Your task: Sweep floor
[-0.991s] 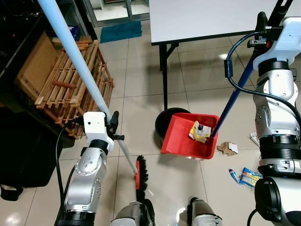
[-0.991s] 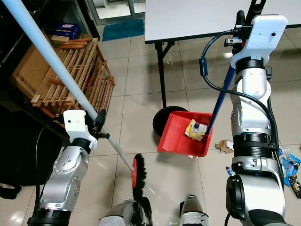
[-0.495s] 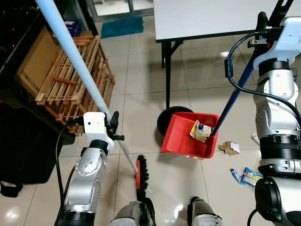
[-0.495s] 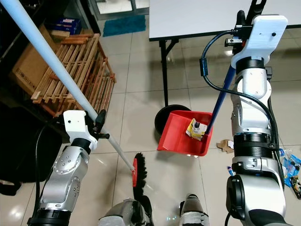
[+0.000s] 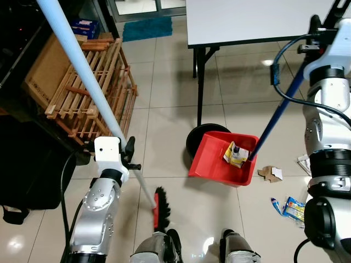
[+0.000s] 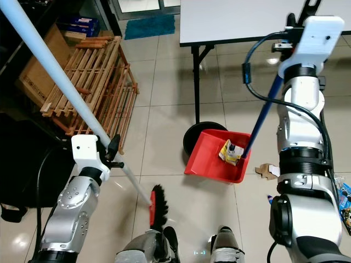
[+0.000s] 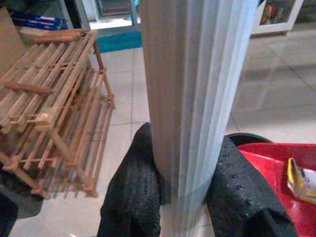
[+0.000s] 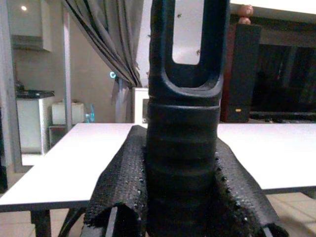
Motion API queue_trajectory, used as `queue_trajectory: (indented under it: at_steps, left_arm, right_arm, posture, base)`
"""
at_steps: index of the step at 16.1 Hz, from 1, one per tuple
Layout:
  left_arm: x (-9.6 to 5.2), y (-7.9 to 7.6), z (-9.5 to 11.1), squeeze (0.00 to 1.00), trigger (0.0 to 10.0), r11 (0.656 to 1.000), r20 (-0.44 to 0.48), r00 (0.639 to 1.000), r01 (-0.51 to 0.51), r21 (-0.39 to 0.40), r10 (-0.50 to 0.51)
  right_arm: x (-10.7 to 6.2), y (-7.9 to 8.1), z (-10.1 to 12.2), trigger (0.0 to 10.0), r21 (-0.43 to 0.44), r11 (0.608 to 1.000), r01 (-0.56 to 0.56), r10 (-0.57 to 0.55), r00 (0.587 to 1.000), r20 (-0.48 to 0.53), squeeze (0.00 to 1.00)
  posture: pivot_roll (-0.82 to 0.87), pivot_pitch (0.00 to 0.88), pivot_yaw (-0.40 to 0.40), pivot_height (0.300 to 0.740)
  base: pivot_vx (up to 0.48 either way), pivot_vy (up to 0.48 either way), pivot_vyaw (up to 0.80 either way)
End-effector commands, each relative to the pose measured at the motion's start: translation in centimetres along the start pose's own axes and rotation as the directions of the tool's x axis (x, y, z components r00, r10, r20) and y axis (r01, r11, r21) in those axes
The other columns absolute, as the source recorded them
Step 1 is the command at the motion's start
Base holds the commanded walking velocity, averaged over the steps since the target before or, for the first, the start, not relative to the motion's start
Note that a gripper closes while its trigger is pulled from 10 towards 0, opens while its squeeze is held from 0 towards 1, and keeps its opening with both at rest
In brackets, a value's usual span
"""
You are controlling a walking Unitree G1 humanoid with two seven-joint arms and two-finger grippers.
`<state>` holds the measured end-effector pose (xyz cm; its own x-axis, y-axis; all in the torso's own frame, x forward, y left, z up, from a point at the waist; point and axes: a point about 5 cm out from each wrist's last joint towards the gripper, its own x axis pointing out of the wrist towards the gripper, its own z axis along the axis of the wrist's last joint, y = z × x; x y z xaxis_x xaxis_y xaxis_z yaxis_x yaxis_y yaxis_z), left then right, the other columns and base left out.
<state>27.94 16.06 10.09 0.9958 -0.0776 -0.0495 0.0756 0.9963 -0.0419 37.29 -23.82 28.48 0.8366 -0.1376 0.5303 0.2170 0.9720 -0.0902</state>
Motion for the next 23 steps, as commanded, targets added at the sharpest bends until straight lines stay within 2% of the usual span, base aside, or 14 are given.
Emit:
queue_trajectory:
  at_steps: [1,9,12,16,19,23]
  left_arm:
    - [-0.4,0.6,0.5,0.00,10.0,1.000,0.020,1.000,-0.001,0.029,0.001]
    - [-0.8,0.7,0.4,0.00,10.0,0.999,0.009,1.000,0.006,0.045,-0.006]
    - [-1.0,0.8,0.4,0.00,10.0,0.999,0.008,1.000,0.000,0.050,0.000]
    - [-1.3,0.9,0.3,0.00,10.0,0.999,0.005,1.000,-0.001,0.053,0.001]
    - [-1.6,1.0,0.3,0.00,10.0,0.998,0.003,1.000,-0.001,0.056,0.001]
    - [-1.7,1.0,0.2,0.00,10.0,0.999,-0.002,1.000,-0.004,0.054,0.004]
  right_arm:
    - [0.2,0.0,-0.1,10.0,-0.030,0.999,-0.019,0.019,1.000,-0.002,0.00]
    - [1.9,-1.0,0.8,10.0,-0.085,0.996,0.012,-0.009,0.999,0.039,0.00]
    - [2.2,-0.8,-0.4,10.0,-0.065,0.998,-0.003,0.000,0.999,-0.041,0.00]
    - [2.1,-1.1,-1.3,10.0,-0.094,0.996,-0.014,0.007,0.997,-0.080,0.00]
    - [2.2,-1.5,-1.2,10.0,-0.161,0.986,-0.033,0.021,0.997,-0.079,0.00]
    - [2.9,-2.1,-0.3,10.0,-0.176,0.984,-0.014,0.003,0.998,-0.061,0.00]
  posture:
    - [-0.13,0.222,0.174,0.740]
    - [-0.12,0.224,0.187,0.740]
    - [-0.11,0.224,0.187,0.740]
    - [-0.10,0.233,0.190,0.740]
    - [-0.10,0.245,0.195,0.740]
    - [-0.10,0.250,0.192,0.740]
  base:
    - [0.000,0.000,0.00]
    - [0.000,0.000,0.00]
    - [0.000,0.000,0.00]
    - [0.000,0.000,0.00]
    - [0.000,0.000,0.00]
    - [0.000,0.000,0.00]
